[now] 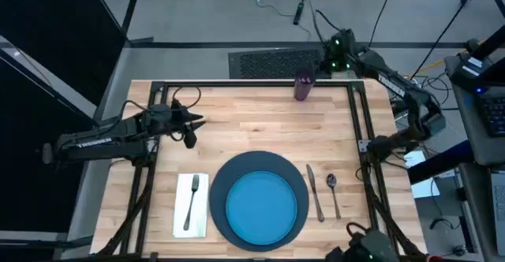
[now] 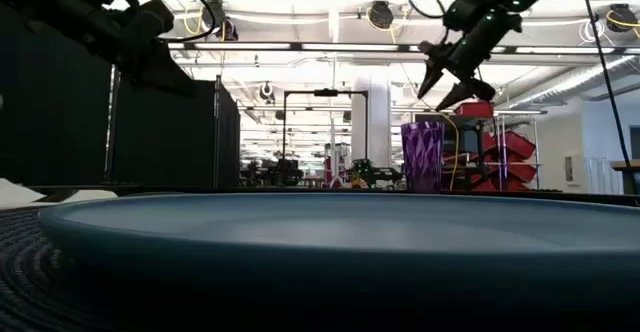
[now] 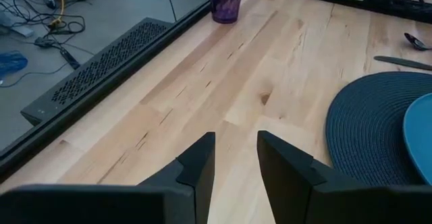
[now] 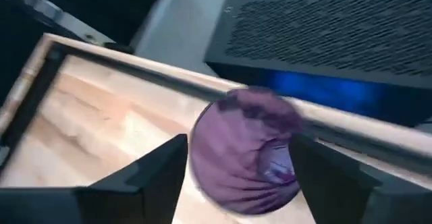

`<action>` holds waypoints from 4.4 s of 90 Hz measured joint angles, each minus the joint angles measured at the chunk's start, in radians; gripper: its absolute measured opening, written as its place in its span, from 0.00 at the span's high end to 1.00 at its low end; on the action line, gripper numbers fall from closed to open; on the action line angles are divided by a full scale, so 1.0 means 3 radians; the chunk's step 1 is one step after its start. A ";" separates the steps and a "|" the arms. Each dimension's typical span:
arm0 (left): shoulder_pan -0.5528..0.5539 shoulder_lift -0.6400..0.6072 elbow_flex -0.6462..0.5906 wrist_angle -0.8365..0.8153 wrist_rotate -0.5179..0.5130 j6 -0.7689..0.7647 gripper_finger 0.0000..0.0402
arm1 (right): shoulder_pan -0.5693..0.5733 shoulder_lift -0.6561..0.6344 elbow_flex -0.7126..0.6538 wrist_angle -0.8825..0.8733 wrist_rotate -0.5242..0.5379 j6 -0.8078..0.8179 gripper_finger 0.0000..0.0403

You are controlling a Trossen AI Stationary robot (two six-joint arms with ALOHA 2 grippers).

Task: Set table place
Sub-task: Put the violet cup to the blue table mat on the table

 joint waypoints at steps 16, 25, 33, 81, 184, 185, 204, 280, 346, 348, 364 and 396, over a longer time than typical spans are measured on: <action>0.0000 0.0000 0.0000 -0.0013 -0.0006 -0.0006 0.76 | 0.0017 0.0389 0.0472 -0.0634 0.0143 -0.0087 0.37; 0.0000 0.0000 0.0000 -0.0013 -0.0011 -0.0007 0.76 | 0.0036 0.0579 0.0496 -0.0833 0.0150 -0.0143 0.37; 0.0000 0.0000 0.0000 -0.0012 -0.0013 -0.0008 0.76 | 0.0038 0.0774 0.0496 -0.0950 0.0156 -0.0215 0.37; 0.0000 0.0000 0.0000 0.0032 -0.0013 -0.0031 0.76 | 0.0250 0.1392 0.0538 -0.0933 0.0127 -0.0719 0.99; 0.0000 0.0000 0.0000 0.0033 0.0014 -0.0036 0.76 | 0.3137 0.1669 0.1796 -0.2553 0.0762 0.0549 1.00; 0.0000 0.0000 0.0000 0.0032 0.0014 -0.0036 0.76 | 0.3134 0.1687 0.1796 -0.2566 0.0763 0.0541 1.00; 0.0000 0.0000 0.0000 0.0029 0.0014 -0.0039 0.76 | 0.3129 0.1953 0.1796 -0.2501 0.0770 0.0366 1.00; 0.0000 0.0000 0.0000 -0.0025 0.0016 -0.0036 0.76 | 0.3048 0.1999 0.1797 -0.2394 0.0839 0.0106 1.00; 0.0000 0.0000 0.0000 -0.0149 0.0029 -0.0040 0.76 | 0.2741 0.1033 0.0392 -0.1455 0.0712 0.0325 1.00; 0.0000 -0.0001 0.0000 -0.0149 0.0029 -0.0040 0.76 | 0.2745 0.1030 0.0391 -0.1442 0.0700 0.0330 1.00; 0.0000 0.0000 0.0000 -0.0133 0.0028 -0.0046 0.76 | 0.2813 0.1087 0.0392 -0.1289 0.0645 0.0337 1.00; 0.0000 0.0000 0.0000 -0.0122 0.0027 -0.0107 0.76 | 0.2711 0.1090 0.0394 -0.1388 0.0592 0.0394 1.00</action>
